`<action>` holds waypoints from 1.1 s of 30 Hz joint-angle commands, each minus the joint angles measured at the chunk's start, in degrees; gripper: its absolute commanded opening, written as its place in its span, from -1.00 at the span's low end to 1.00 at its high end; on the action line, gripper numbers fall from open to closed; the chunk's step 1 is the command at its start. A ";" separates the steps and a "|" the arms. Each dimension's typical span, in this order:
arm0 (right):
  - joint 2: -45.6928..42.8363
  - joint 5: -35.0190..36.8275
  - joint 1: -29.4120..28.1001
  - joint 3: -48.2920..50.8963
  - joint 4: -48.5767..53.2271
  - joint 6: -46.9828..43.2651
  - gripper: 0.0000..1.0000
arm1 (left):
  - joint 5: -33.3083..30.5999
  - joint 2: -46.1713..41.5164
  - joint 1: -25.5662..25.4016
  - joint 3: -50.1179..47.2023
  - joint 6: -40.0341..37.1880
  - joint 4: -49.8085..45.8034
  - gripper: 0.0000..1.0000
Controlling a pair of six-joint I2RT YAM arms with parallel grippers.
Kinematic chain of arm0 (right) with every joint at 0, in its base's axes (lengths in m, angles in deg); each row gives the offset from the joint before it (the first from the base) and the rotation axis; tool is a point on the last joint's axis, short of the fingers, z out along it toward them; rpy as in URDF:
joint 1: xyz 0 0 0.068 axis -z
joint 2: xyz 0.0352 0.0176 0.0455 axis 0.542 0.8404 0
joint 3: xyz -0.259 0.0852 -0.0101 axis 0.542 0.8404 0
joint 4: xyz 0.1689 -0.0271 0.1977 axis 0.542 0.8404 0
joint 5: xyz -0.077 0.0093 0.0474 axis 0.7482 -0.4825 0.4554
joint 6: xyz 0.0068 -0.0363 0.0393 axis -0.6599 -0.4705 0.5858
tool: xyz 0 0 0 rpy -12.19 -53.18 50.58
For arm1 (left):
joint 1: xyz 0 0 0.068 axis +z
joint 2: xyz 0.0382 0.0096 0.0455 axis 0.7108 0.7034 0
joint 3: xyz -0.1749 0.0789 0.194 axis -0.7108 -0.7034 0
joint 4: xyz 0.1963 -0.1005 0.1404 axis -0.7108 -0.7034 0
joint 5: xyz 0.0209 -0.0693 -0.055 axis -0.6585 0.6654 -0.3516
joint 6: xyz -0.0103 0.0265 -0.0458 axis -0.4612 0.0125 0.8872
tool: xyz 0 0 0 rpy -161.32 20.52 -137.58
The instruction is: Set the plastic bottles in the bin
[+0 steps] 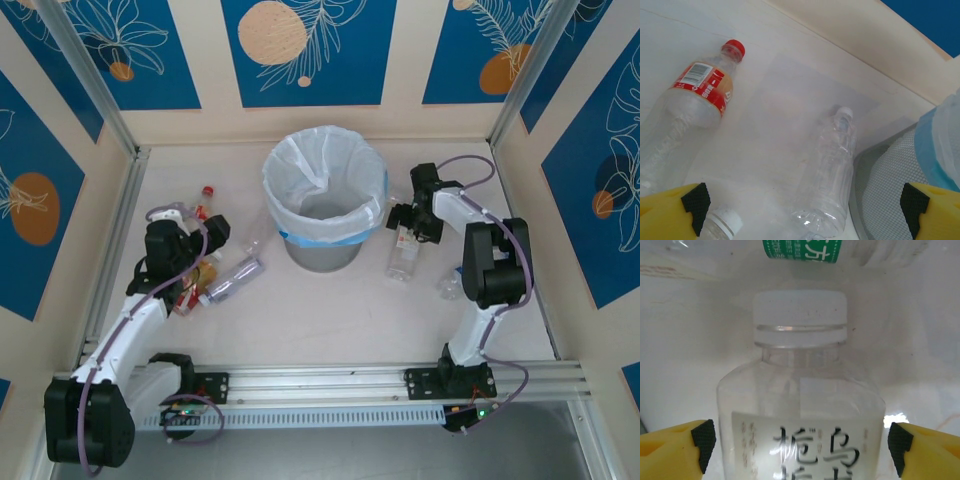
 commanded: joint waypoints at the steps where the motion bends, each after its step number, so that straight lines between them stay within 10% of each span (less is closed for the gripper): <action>1: 2.33 0.98 -0.50 -1.59 1.80 -1.30 0.77 | -0.18 0.07 -0.21 1.05 3.04 -0.16 0.98; 33: -33.56 7.94 -4.67 16.04 -13.67 6.51 -0.23 | -5.14 -0.51 -0.19 1.27 6.20 -0.38 0.98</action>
